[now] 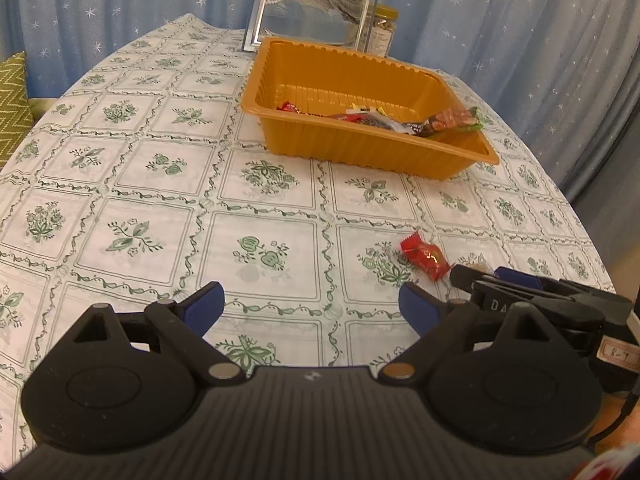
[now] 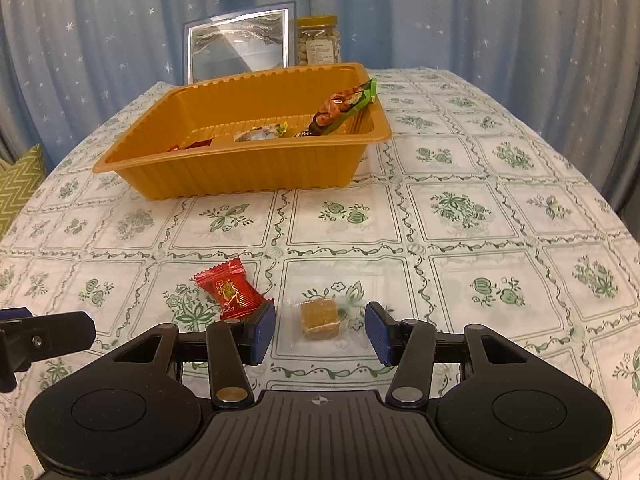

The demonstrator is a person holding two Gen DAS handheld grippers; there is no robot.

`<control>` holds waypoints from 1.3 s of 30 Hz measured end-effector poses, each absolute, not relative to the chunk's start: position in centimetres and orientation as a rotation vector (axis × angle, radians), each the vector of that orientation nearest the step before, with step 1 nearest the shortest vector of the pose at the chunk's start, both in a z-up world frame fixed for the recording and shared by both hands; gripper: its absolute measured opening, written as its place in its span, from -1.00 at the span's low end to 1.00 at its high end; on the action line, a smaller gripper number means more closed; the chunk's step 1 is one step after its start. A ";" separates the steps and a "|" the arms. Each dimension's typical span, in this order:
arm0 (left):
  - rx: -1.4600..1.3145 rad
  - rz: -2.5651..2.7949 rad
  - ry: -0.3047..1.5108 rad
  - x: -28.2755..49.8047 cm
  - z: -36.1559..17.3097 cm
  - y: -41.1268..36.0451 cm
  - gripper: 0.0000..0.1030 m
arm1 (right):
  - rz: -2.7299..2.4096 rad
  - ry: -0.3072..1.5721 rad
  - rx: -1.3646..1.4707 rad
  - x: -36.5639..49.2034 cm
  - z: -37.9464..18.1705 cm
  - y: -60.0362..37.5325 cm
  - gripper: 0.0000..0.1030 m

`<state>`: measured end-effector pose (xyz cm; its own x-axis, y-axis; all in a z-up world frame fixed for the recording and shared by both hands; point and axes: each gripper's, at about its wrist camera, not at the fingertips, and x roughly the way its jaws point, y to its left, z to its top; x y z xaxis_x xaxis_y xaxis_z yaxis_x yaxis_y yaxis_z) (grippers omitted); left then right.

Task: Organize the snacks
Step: 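Grasp the brown cube with the right gripper while the left gripper grasps the red candy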

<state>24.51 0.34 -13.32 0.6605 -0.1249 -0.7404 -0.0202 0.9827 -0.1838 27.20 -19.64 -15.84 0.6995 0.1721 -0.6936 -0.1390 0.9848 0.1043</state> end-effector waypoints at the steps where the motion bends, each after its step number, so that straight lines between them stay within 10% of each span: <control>1: -0.181 -0.064 0.849 24.5 -13.4 0.3 0.80 | 0.168 0.774 0.032 27.1 -15.9 -19.6 -0.13; 20: -0.146 -0.171 0.833 27.6 -13.5 -2.0 0.63 | 0.109 0.729 0.064 25.9 -13.5 -22.2 -0.35; 39: -0.078 -0.293 0.858 31.6 -16.1 -8.5 -0.33 | 0.051 0.744 0.133 25.5 -13.4 -25.0 -0.35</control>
